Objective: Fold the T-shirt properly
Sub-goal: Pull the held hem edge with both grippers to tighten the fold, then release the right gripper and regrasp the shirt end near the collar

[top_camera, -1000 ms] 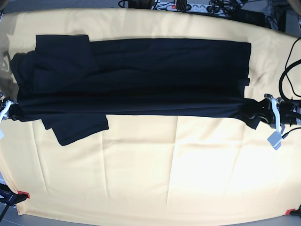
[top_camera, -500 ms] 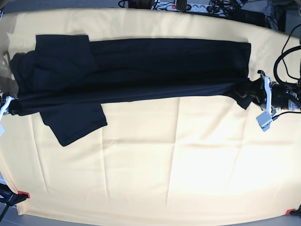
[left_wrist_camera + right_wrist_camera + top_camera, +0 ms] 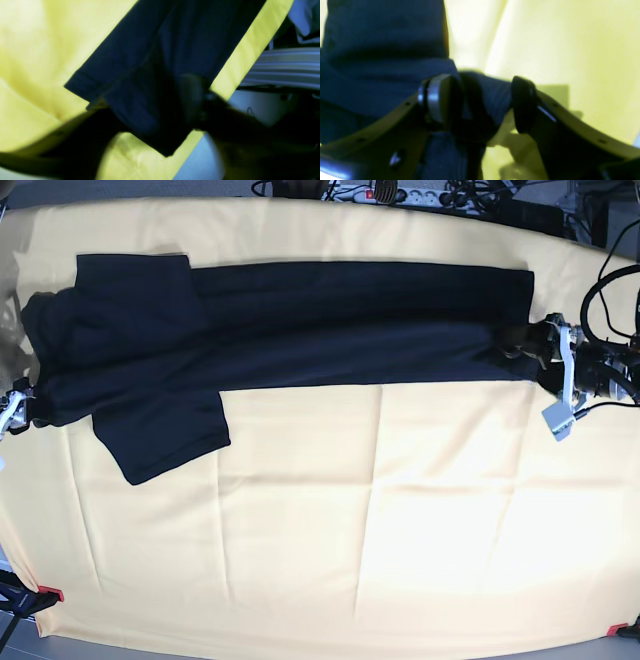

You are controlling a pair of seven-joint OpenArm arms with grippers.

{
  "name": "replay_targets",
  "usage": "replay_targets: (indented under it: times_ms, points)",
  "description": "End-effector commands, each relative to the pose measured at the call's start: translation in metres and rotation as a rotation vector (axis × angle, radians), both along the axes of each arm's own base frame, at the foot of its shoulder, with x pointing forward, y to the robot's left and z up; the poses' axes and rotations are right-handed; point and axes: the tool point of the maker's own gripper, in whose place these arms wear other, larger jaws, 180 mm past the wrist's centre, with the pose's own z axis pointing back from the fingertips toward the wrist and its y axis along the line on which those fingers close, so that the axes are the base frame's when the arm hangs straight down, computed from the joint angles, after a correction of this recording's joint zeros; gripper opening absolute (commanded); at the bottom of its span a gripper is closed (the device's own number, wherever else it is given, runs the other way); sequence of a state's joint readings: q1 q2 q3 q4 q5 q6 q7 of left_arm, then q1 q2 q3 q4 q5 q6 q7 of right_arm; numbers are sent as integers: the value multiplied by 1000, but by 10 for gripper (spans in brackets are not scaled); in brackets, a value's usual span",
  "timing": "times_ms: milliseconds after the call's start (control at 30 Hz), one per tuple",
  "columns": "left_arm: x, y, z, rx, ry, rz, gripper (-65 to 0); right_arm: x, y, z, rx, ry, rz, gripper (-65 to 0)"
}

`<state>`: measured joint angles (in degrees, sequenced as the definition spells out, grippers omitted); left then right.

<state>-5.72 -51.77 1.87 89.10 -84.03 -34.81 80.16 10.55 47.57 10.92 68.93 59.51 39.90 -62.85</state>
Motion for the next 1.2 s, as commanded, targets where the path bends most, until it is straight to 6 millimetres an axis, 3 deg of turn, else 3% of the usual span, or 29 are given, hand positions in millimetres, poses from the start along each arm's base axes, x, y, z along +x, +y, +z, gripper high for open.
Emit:
replay_targets:
  times_ms: [0, 133, 233, 333, 533, 700, 833, 1167]
  points:
    - [6, 6, 12, 7, -31, 3, -255, 16, -6, 32, 7, -91, -3, -258]
    - [6, 6, 11, 8, -29, 3, -255, 34, 8, 60, 104, -187, 10, -258]
    - [6, 6, 11, 8, -18, 19, -255, 42, 18, 64, 151, -236, 8, -258]
    - [6, 6, 11, 8, -15, 24, -255, 47, 32, 46, 152, -233, 6, -258]
    - [6, 7, 11, 8, -15, 24, -255, 49, 66, -8, 139, -159, 3, -258]
    - [6, 7, 11, 8, -15, 24, -255, 57, 48, -42, 9, -139, -142, -258]
    - [6, 6, 11, 8, -15, 24, -255, 56, 47, -54, 22, -117, -199, -258]
    - [6, 6, 11, 8, -20, 18, -255, 49, 115, -53, 280, -97, -26, -260]
